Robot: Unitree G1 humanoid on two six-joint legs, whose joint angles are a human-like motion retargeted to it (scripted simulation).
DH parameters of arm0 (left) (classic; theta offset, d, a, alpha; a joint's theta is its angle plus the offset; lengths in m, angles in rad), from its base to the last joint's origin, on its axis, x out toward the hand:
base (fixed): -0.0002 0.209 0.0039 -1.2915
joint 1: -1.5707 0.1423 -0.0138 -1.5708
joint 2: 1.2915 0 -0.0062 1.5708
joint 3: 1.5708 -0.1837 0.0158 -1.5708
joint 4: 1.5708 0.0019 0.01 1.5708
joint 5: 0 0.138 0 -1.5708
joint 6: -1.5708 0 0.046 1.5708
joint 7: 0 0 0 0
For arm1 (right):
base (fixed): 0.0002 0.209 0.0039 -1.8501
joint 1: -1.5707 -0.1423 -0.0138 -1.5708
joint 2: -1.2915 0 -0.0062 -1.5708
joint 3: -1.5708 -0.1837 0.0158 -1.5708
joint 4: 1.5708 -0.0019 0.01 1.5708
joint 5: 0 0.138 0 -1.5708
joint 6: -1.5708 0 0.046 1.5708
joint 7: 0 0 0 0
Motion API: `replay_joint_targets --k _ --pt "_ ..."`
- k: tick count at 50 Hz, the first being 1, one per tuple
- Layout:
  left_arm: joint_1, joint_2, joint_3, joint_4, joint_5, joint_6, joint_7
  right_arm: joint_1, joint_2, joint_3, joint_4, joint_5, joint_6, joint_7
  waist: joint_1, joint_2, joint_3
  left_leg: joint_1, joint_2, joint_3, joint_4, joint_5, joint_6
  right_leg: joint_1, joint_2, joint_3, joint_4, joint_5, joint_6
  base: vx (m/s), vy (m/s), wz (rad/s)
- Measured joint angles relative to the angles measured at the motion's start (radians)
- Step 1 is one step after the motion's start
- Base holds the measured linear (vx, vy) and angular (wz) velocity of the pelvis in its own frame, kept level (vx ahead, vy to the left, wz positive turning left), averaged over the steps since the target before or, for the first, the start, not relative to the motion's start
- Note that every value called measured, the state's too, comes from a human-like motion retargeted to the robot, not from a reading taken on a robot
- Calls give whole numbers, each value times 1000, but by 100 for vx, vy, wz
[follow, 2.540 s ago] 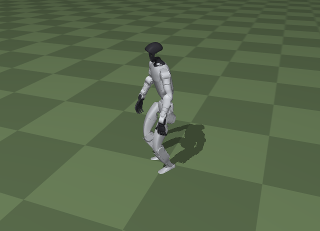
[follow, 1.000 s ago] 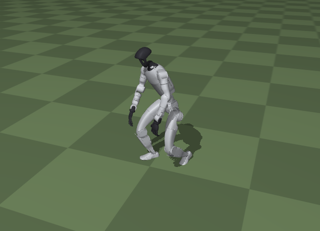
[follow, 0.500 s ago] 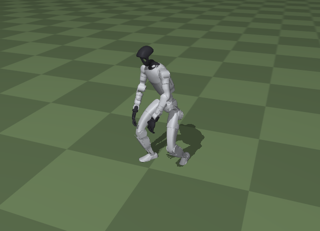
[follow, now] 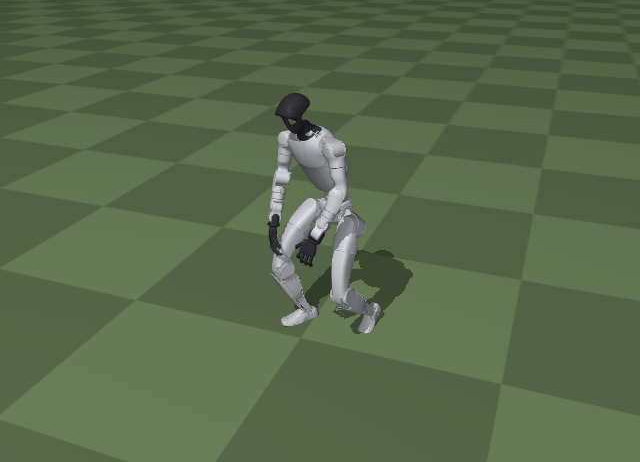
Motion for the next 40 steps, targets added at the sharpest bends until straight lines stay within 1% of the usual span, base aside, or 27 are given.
replay_joint_targets --k 5,12,20,25,32,37,40 --pt "6 -17 19 -3 -33 1 -7 -3 -15 6 -24 -5 -1 9 -9 7 2 -4 -30 -18 10 -24 -1 -12 -14 0 10 8 -9 -2 0 26" --pt "37 -37 35 19 -80 2 -15 3 -8 26 -68 -17 -2 25 -25 22 4 39 -56 -60 38 -35 -14 -13 -25 0 25 25 -19 -1 1 12" --pt "63 -38 50 56 -134 13 -27 35 9 51 -96 -38 1 62 -47 33 3 130 -78 -127 59 -51 -32 7 -33 3 53 40 -25 -5 7 11" --pt "58 -42 55 81 -153 17 -39 50 10 51 -81 -44 9 88 -61 38 -4 208 -91 -163 38 -102 -34 41 -44 0 56 64 -16 -9 12 13" --pt "46 -47 56 86 -166 14 -51 77 3 22 -53 -47 15 108 -88 43 -22 317 -90 -173 -65 -219 6 104 -68 -9 12 136 17 -13 17 19" --pt "33 -42 55 59 -154 1 -55 94 -19 -17 -61 -48 9 102 -111 35 -36 374 -91 -130 -173 -318 65 137 -99 -2 -37 209 61 -19 20 24" --pt "29 -33 57 38 -146 -7 -55 103 -34 -46 -75 -49 3 94 -120 23 -44 393 -99 -94 -237 -358 100 148 -114 15 -76 271 101 -24 19 25"
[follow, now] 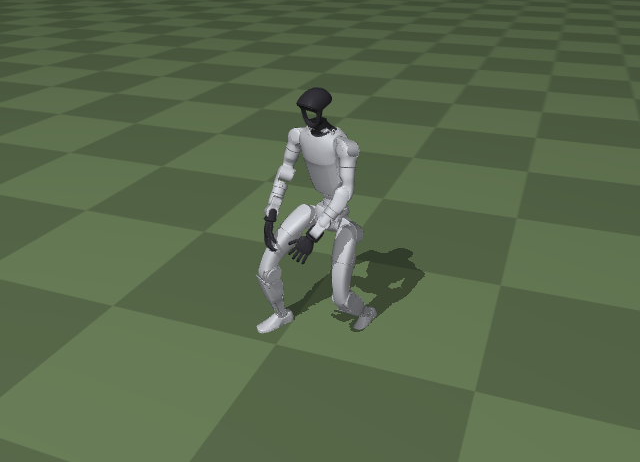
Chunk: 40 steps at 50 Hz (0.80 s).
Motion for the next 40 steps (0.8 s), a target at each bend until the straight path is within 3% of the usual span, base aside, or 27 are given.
replay_joint_targets --k 3,5,19,27,32,40 --pt "7 11 4 -17 2 -7 0 12 -13 -23 -13 -1 -6 -8 -10 -17 -7 2 -22 18 -54 6 15 21 32 78 -52 68 113 -25 16 38" --pt "18 22 12 -22 -1 -12 3 20 -21 -36 -20 2 -12 -16 -9 -28 -16 -1 -37 26 -92 20 18 38 34 92 -88 59 145 -24 14 22" --pt "248 100 173 123 -4 -10 43 103 -31 -116 -58 44 -64 -45 5 -161 -47 24 -198 76 -332 181 17 271 -93 8 66 -282 101 -17 6 20" --pt "385 166 312 250 -21 -14 75 131 -22 -143 -129 74 -89 -58 41 -254 -60 63 -282 112 -464 275 33 494 -76 48 60 -350 135 -10 -1 9" --pt "437 194 389 302 -44 -16 97 131 -17 -144 -167 89 -102 -62 79 -262 -65 46 -264 135 -455 285 26 602 -22 64 -80 -372 140 -11 -5 0" --pt "450 195 457 325 -80 -19 136 104 -22 -122 -220 72 -117 -70 115 -219 -51 -48 -171 148 -307 270 -22 658 73 73 -237 -414 100 -15 -7 4"
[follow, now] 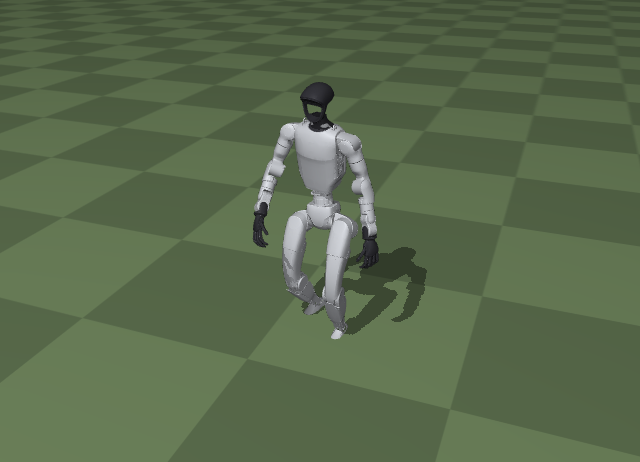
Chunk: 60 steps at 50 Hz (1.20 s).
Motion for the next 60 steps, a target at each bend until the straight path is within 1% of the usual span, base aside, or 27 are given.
replay_joint_targets --k 2,3,5,10,12,13,15,20,22,23,25,27,28,30,32,33,35,38,40,43,45,48,50,53,55,58,60 --pt "-19 0 10 -8 -8 -2 9 -20 -8 5 -11 -9 -1 -1 7 35 -12 -40 46 -9 22 6 -23 2 51 -6 -74 28 -17 -14 -6 6" --pt "-18 -6 9 -13 -10 -4 14 -16 -8 11 -13 -15 -3 -4 8 37 -2 -50 51 -10 54 9 -31 -2 52 -7 -52 23 -19 -16 -5 13" --pt "-37 -9 12 -33 -17 -5 25 -31 -15 14 -17 -27 -5 -7 12 64 -17 -89 87 -15 70 24 -49 -7 88 -12 -111 53 -32 -13 -4 17" --pt "-54 -27 6 -101 -31 -20 54 -14 -17 22 -7 -48 -8 -19 6 89 -7 -119 172 22 192 12 -16 -32 101 -25 -71 58 -48 -11 -1 30" --pt "-67 -27 4 -145 -41 -26 66 -14 -19 14 5 -53 -9 -24 12 106 -15 -117 189 15 201 6 -14 -30 119 -23 -107 75 -56 -6 2 17" --pt "-67 -32 4 -161 -43 -32 72 -4 -16 14 10 -55 -8 -27 10 112 -9 -113 196 9 226 1 -12 -36 120 -24 -79 70 -58 -7 3 18" --pt "-77 -31 1 -214 -51 -39 84 -1 -18 2 24 -58 -10 -31 15 123 -14 -91 194 -1 202 -1 -12 -21 130 -22 -119 87 -63 -2 4 18" --pt "-84 -36 -6 -341 -66 -71 115 27 -19 -22 47 -58 -13 -47 9 135 -4 -34 171 -25 161 -32 -3 -13 125 -23 -82 85 -63 -2 6 23" --pt "-85 -30 -8 -409 -69 -78 126 32 -23 -37 54 -55 -15 -52 5 126 -6 0 144 -25 98 -31 4 -4 109 -20 -90 90 -58 -1 6 27" --pt "-84 -31 -10 -432 -68 -86 131 41 -21 -40 57 -54 -15 -56 2 126 1 2 143 -29 111 -40 6 -8 106 -20 -59 86 -56 -2 5 29" --pt "-85 -17 -9 -515 -71 -91 138 41 -27 -58 61 -51 -14 -59 -2 111 -6 37 108 -29 25 -21 10 -7 87 -12 -68 96 -46 3 4 31" --pt "-82 -14 -9 -573 -69 -104 146 56 -23 -66 65 -51 -14 -65 -9 103 3 44 95 -34 31 -24 12 -16 76 3 -21 98 -34 1 3 36" --pt "-81 -2 -5 -622 -68 -102 148 52 -24 -75 66 -50 -13 -66 -13 91 -4 65 74 -35 -29 -4 15 -21 65 18 -32 108 -25 4 2 39" --pt "-76 1 -3 -678 -65 -114 154 66 -19 -83 70 -50 -11 -71 -21 81 6 70 59 -41 -16 -6 16 -34 50 47 8 109 -13 2 0 39" --pt "-73 22 11 -762 -63 -110 156 56 -16 -99 75 -50 -5 -73 -25 67 -9 96 34 -47 -110 27 19 -54 30 72 -19 120 -6 4 -1 33" --pt "-70 22 13 -783 -61 -116 159 63 -14 -101 78 -51 -4 -76 -28 62 -2 95 30 -49 -88 23 20 -61 21 82 4 116 -4 2 -2 30" --pt "-69 43 32 -859 -58 -110 162 44 -11 -117 91 -51 3 -76 -29 56 -18 115 20 -58 -172 51 21 -75 17 94 -36 132 -2 5 -3 27" --pt "-63 45 48 -918 -51 -122 176 53 -12 -127 112 -53 14 -82 -30 39 -4 109 8 -64 -116 38 22 -89 1 112 19 121 1 -1 -5 25" --pt "-69 65 77 -990 -49 -108 180 22 -12 -141 139 -52 23 -77 -27 45 -24 131 14 -76 -212 68 21 -88 16 110 -49 147 -3 8 -6 20" --pt "-67 64 98 -1044 -41 -117 196 37 -11 -146 165 -55 36 -78 -24 27 -7 124 3 -79 -149 53 22 -92 2 116 15 130 -4 -1 -8 21" --pt "-78 80 129 -1114 -45 -102 200 11 -10 -157 192 -54 45 -66 -21 37 -19 145 17 -93 -225 73 18 -79 23 104 -45 148 -13 8 -8 20" --pt "-78 74 146 -1170 -48 -113 209 31 -5 -157 213 -54 57 -62 -18 20 1 135 7 -98 -154 56 18 -79 9 103 21 127 -19 -3 -10 22" --pt "-90 88 172 -1236 -61 -101 204 10 -3 -166 232 -48 66 -48 -17 37 -10 147 31 -115 -211 68 11 -66 38 85 -37 144 -32 6 -10 23" --pt "-92 81 180 -1293 -72 -115 207 35 4 -164 245 -43 74 -41 -15 23 13 131 24 -123 -129 52 6 -66 28 81 29 124 -39 -6 -11 25" --pt "-110 95 199 -1361 -95 -107 198 21 2 -173 253 -34 83 -25 -16 48 -3 124 57 -144 -168 61 -7 -63 65 61 -29 144 -54 2 -12 28" --pt "-121 91 202 -1428 -110 -127 195 48 8 -170 259 -26 89 -21 -17 40 19 97 53 -154 -77 45 -15 -67 60 54 36 128 -61 -9 -12 28" --pt "-151 106 218 -1500 -139 -123 186 37 0 -182 254 -15 98 -9 -19 71 -4 72 91 -176 -102 53 -33 -76 103 34 -24 153 -76 -2 -12 31"
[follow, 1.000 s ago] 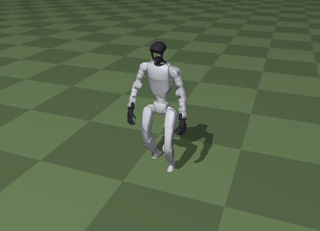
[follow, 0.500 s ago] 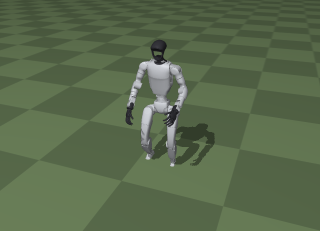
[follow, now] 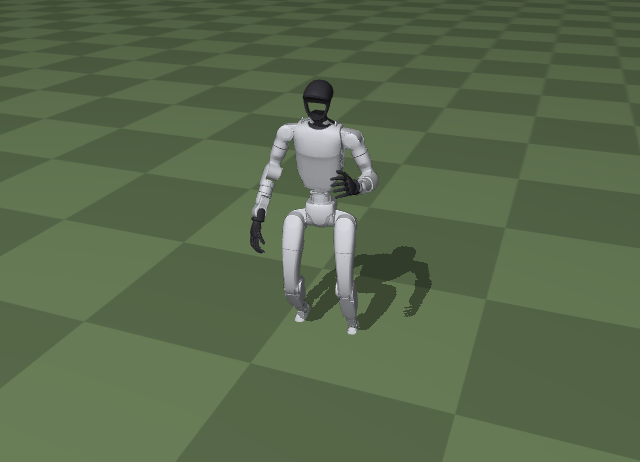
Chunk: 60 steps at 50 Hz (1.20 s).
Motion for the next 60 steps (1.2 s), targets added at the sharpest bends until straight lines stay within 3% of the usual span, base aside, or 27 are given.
replay_joint_targets --k 9,17,27,40,60 --pt "-127 12 13 -226 -77 -34 0 41 -11 -26 -15 29 23 -3 -16 57 -14 -105 73 -31 147 -22 -35 -34 66 -54 8 26 -36 -7 -10 33" --pt "-228 14 -5 -324 -131 -37 0 74 -19 -51 -31 51 41 -11 -33 109 -19 -116 191 58 288 -70 5 -37 104 -114 1 39 -55 -3 -6 43" --pt "-283 8 -24 -325 -173 -25 11 98 -38 -64 -66 54 51 -14 -43 161 -23 -85 248 92 302 -110 12 -8 139 -160 -68 61 -67 -1 -3 29" --pt "-381 -18 -78 -296 -150 0 40 108 -68 -53 -42 18 67 2 -50 184 -29 -53 232 97 217 -129 12 8 125 -204 -109 77 -68 -2 1 29" --pt "-360 -13 -67 -181 -94 26 135 123 -91 -64 -26 31 79 -28 -60 146 -39 -60 127 90 57 -78 12 -43 31 -239 -82 86 -69 -4 3 28"
